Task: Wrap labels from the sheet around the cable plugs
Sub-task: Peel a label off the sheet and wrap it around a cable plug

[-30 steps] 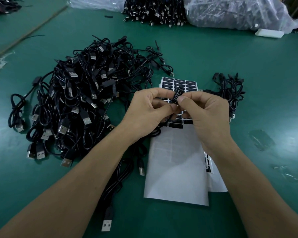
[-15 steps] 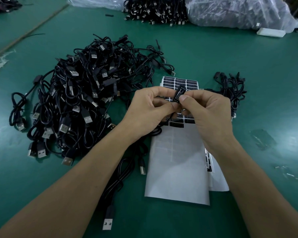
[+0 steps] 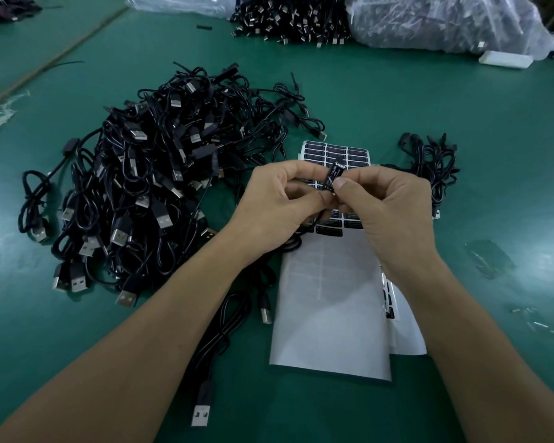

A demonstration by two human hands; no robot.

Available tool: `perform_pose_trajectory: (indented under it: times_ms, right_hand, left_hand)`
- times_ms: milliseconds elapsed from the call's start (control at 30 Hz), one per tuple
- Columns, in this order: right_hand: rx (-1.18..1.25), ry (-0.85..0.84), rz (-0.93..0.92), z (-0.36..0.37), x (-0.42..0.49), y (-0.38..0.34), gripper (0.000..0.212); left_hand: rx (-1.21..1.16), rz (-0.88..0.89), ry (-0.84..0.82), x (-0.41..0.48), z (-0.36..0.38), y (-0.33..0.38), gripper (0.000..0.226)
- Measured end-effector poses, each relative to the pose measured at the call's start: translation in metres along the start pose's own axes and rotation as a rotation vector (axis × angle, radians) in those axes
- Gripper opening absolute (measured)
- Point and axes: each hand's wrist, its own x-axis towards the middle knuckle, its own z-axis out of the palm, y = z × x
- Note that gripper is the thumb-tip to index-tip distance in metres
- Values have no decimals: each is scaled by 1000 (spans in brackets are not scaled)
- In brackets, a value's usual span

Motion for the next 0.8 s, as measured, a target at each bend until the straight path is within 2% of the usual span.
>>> perform_pose_trajectory:
  times_ms: [400,800]
  right_hand:
    - [-74,41,-15,2,-1,1,18]
    - [1,-2,-7,1,0,1,23]
  left_hand:
    - [-1,-10,3,0,1,1,19]
    - [10,14,-3,1,0,-1,21]
